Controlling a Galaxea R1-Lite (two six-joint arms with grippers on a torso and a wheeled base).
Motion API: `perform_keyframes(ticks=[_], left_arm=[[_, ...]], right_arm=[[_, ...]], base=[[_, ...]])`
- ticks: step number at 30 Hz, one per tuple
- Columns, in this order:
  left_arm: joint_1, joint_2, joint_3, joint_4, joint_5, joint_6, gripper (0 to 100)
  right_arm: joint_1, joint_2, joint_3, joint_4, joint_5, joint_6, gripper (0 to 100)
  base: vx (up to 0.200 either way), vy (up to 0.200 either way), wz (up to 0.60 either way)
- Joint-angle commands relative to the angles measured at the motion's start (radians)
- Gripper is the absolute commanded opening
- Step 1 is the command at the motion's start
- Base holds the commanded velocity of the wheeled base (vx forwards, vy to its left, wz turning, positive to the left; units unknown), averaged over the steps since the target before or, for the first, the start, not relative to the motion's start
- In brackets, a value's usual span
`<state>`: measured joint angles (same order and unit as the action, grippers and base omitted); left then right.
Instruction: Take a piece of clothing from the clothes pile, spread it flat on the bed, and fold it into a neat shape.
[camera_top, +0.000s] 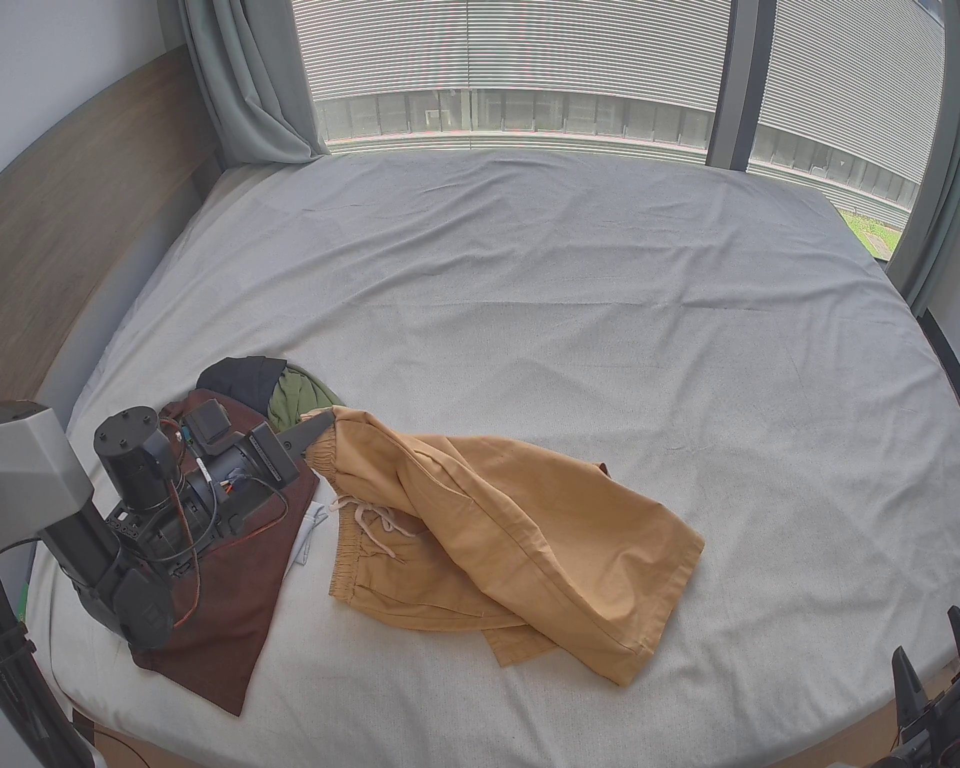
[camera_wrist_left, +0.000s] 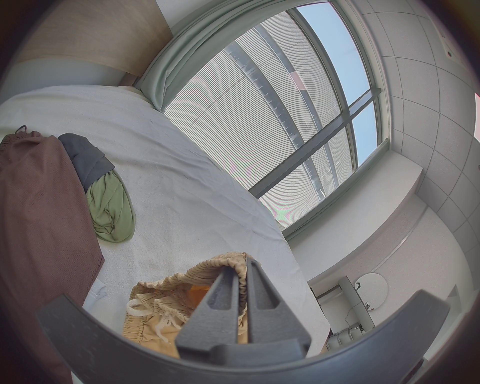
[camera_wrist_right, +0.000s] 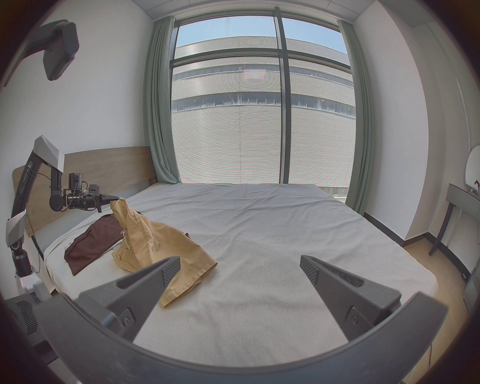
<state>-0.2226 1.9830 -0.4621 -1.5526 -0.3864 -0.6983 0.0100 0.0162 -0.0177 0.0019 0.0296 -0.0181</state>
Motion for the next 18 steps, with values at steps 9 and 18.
perform_keyframes(ticks=[9,18], left_arm=[[0.000,-0.004,-0.003,0.000,0.001,0.002,0],[0.000,-0.012,-0.003,-0.001,0.001,0.002,0]], right_arm=[[-0.004,0.130,-0.150,-0.128,0.020,-0.003,100],[0.061,0.343,-0.192,-0.114,0.047,0.055,100]], base=[[0.000,0.000,0.00],[0.000,0.000,0.00]])
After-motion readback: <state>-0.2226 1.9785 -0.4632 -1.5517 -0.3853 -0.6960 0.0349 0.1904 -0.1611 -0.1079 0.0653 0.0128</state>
